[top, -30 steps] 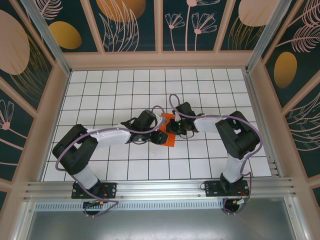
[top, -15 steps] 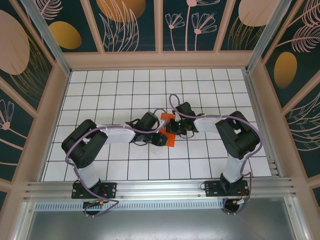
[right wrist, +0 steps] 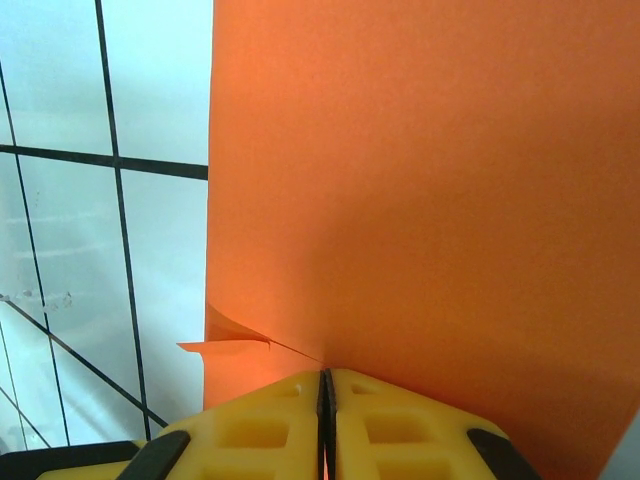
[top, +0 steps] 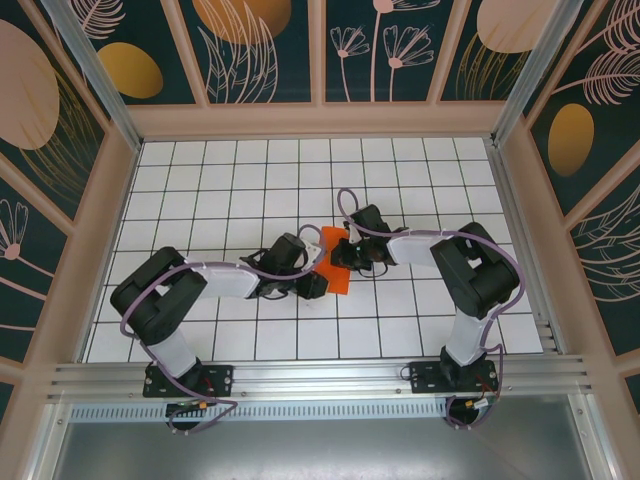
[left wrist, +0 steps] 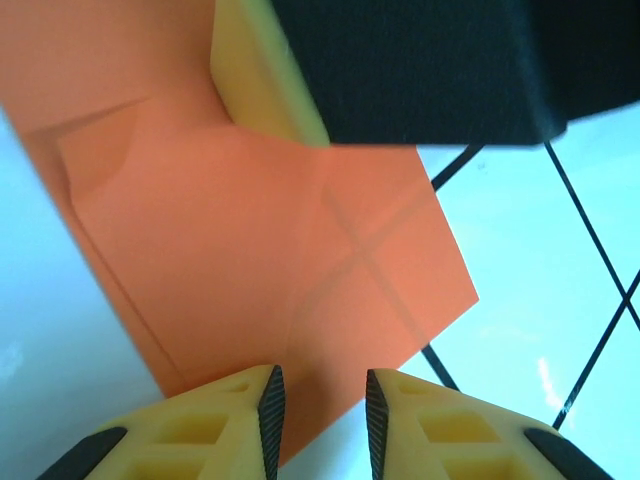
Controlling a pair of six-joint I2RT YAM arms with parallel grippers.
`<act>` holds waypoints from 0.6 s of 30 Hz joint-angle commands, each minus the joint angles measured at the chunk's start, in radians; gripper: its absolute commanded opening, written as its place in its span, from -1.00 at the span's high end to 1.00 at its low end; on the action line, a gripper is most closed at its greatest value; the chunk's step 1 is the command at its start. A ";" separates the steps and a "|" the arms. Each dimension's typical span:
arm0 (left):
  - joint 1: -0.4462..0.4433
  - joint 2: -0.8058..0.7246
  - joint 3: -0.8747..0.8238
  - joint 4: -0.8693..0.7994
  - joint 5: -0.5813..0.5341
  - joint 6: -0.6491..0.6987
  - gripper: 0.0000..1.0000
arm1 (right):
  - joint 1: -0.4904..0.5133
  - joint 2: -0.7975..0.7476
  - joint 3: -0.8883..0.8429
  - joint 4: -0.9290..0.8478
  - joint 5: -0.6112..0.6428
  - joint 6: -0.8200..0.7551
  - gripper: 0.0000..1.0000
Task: Fold a paper plane with a square sheet of paper (fold left side to right side)
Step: Fold the triangle a second time at the center of the table.
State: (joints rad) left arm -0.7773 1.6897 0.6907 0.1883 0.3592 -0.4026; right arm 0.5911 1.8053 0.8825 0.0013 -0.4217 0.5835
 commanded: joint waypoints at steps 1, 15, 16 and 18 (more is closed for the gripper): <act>0.001 -0.017 -0.075 -0.107 0.016 -0.039 0.39 | 0.003 0.020 -0.029 -0.068 0.041 -0.004 0.75; 0.001 -0.160 -0.055 -0.142 -0.015 -0.070 0.39 | 0.003 0.013 -0.035 -0.064 0.037 -0.003 0.75; 0.001 -0.172 -0.036 -0.152 -0.014 -0.066 0.39 | 0.003 0.013 -0.033 -0.066 0.036 -0.002 0.75; 0.001 -0.186 0.001 -0.166 -0.016 -0.057 0.38 | 0.004 0.012 -0.033 -0.064 0.036 -0.002 0.75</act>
State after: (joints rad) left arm -0.7769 1.5436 0.6270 0.0769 0.3546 -0.4637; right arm 0.5930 1.8053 0.8810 0.0010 -0.4309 0.5835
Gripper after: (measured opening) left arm 0.311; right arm 0.124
